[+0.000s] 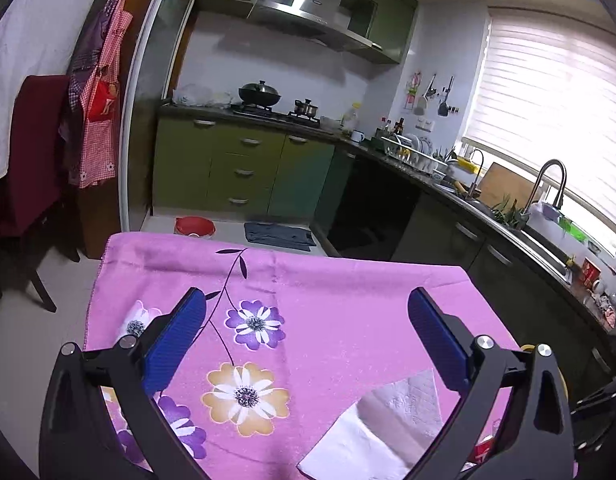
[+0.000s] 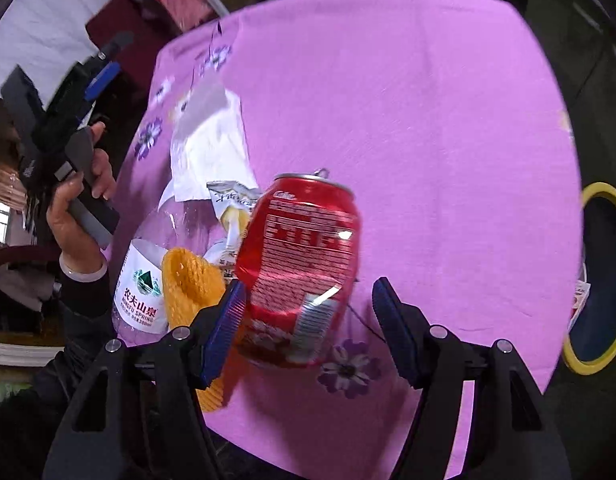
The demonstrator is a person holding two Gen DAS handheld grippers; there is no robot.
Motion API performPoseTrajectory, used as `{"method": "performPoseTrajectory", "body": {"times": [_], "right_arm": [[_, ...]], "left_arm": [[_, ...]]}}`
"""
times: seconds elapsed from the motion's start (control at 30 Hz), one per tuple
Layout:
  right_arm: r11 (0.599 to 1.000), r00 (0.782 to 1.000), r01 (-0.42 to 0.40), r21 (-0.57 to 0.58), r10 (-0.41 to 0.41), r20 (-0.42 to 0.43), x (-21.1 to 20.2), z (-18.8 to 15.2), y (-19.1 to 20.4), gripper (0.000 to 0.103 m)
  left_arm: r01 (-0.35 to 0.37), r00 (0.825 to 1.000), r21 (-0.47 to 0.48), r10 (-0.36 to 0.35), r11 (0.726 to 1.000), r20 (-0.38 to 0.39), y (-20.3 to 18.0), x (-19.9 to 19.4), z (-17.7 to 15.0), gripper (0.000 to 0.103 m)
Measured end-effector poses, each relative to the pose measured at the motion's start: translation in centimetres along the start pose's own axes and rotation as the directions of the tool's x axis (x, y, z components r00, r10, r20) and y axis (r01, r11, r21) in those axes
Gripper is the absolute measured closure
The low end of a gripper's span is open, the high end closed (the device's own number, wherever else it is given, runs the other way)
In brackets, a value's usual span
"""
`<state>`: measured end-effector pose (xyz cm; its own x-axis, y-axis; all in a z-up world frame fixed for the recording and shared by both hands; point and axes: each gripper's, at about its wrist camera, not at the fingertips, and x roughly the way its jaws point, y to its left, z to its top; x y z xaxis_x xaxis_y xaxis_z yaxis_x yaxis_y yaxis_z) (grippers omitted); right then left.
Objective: Collect trash
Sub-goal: 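Grasp the red Coke can with the right gripper, then carry the Coke can over the bin and release it with the right gripper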
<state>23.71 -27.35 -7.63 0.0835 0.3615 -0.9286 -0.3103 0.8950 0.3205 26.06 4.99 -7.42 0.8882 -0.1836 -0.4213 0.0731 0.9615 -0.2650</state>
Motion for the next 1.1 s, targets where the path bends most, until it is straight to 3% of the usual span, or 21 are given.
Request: {"method": "performPoseTrajectory", "body": {"times": [0.13,0.23,0.47,0.73,0.77,0.8,0.87,1.1], "right_arm": [[1.000,0.999,-0.009,0.007,0.009,-0.048,1.1,1.1,1.0,0.036],[1.000,0.996,0.031,0.003,-0.031,-0.080,1.9,1.8,1.4,0.035],[0.994,0.983,0.112,-0.015,-0.113,-0.144,3.6,3.5,2.5,0.029],[0.990,0.968,0.139,-0.026,-0.141,-0.206,5.4,4.5,3.1,0.028],[0.990,0.967,0.136,-0.025,-0.138,-0.214,5.7,4.4,3.0,0.032],[0.990,0.966,0.139,-0.024,-0.140,-0.219,6.0,4.3,2.9,0.044],[0.989,0.964,0.149,-0.025,-0.151,-0.220,6.3,4.1,2.7,0.052],[0.984,0.970,0.168,-0.053,-0.175,-0.167,4.5,3.1,2.1,0.052]], "left_arm": [[0.002,1.000,0.035,-0.002,0.999,-0.010,-0.7,0.2,-0.8,0.007],[0.006,1.000,0.060,-0.005,0.998,-0.021,-1.3,0.6,-1.2,0.007],[0.019,0.999,0.051,-0.018,0.998,-0.031,-1.3,0.7,-1.4,0.007],[0.031,0.999,0.028,-0.030,0.999,-0.038,-0.8,0.8,-1.4,0.007],[0.029,0.999,0.031,-0.028,0.999,-0.036,-0.9,0.7,-1.4,0.007],[0.028,0.999,0.033,-0.027,0.999,-0.034,-0.9,0.7,-1.4,0.007],[0.028,0.999,0.033,-0.027,0.999,-0.034,-1.0,0.7,-1.4,0.007],[0.022,0.999,0.024,-0.021,0.999,-0.033,-1.0,0.5,-1.3,0.007]]}}
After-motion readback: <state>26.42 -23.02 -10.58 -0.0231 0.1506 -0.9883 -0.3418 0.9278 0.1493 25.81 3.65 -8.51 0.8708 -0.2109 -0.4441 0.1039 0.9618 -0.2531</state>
